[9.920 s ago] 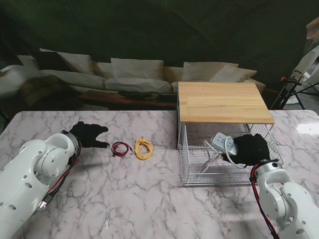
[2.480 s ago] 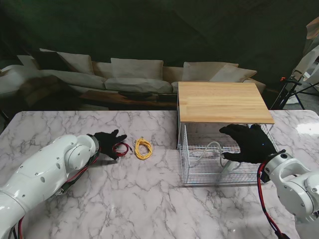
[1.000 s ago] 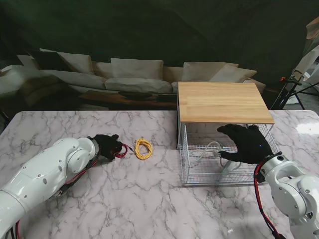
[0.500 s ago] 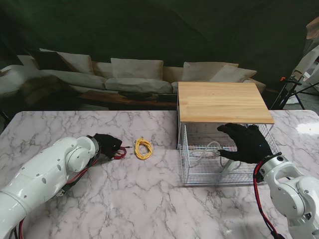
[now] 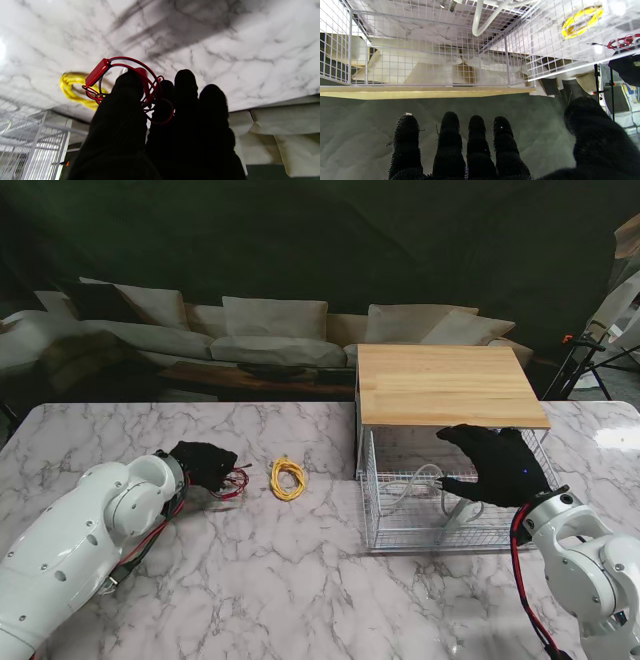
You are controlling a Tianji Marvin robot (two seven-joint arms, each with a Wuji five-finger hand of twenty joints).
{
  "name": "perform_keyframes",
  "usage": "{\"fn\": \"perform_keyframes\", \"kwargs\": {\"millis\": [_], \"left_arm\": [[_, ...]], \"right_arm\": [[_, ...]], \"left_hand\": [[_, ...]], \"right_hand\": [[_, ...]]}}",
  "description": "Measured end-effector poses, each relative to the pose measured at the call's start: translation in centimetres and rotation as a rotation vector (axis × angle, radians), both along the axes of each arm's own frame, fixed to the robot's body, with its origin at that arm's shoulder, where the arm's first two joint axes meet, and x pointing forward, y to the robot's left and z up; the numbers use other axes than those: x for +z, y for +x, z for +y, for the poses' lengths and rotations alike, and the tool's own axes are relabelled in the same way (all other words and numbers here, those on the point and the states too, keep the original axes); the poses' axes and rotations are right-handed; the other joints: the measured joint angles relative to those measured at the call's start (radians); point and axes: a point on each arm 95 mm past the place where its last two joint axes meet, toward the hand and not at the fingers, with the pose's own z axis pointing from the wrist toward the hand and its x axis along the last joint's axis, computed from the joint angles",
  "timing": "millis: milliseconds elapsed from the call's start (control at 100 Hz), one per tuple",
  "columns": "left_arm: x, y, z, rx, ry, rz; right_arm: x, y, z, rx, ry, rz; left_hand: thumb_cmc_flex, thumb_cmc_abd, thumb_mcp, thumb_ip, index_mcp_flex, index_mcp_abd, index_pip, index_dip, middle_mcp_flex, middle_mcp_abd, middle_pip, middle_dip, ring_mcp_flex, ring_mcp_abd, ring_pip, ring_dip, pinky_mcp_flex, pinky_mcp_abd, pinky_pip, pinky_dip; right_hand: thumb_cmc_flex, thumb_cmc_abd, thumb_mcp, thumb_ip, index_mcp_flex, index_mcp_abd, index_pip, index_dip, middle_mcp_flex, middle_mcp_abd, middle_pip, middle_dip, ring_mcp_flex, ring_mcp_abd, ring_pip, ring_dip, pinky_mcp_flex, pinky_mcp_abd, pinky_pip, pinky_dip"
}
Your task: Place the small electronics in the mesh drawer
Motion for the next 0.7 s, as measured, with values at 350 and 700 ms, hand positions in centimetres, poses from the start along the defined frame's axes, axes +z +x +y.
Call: {"fn": "perform_keyframes", "kwargs": {"millis": [350,700], "left_arm": [[5.5,-3.0,-2.1,-0.02,-0.192,-0.122],[7.7,-4.5,-5.8,-0.047,-0.327,-0.161]], "right_arm": [[1.5,-0.5,2.3,0.094,0.016,-0.048],[0.8,0.0,7.3,0.22,0.09,-0.084]], "left_hand": [[0.008,0.0,0.0,0.0,0.001,0.0,0.0,0.003,0.0,0.0,0.0,0.0,0.001,0.0,0.001,-0.023,0.004,0.0,0.0,0.0],[0.009,0.0,0.001,0.0,0.011,0.0,0.0,0.01,0.001,0.0,0.0,0.0,0.002,0.0,0.002,-0.023,0.008,0.0,0.0,0.0]], "right_hand": [[-0.046,-0.095,0.018,-0.023,-0.053,-0.127,-0.04,-0.037,0.023,-0.001,0.002,0.001,0.01,0.011,0.0,0.0,0.0,0.002,-0.001,-0.009],[0.006,-0.242,0.066,-0.034,-0.112,-0.242,-0.027,-0.051,-0.033,-0.014,0.001,0.001,0.01,0.012,0.0,0.0,-0.001,0.005,-0.002,-0.01]]}}
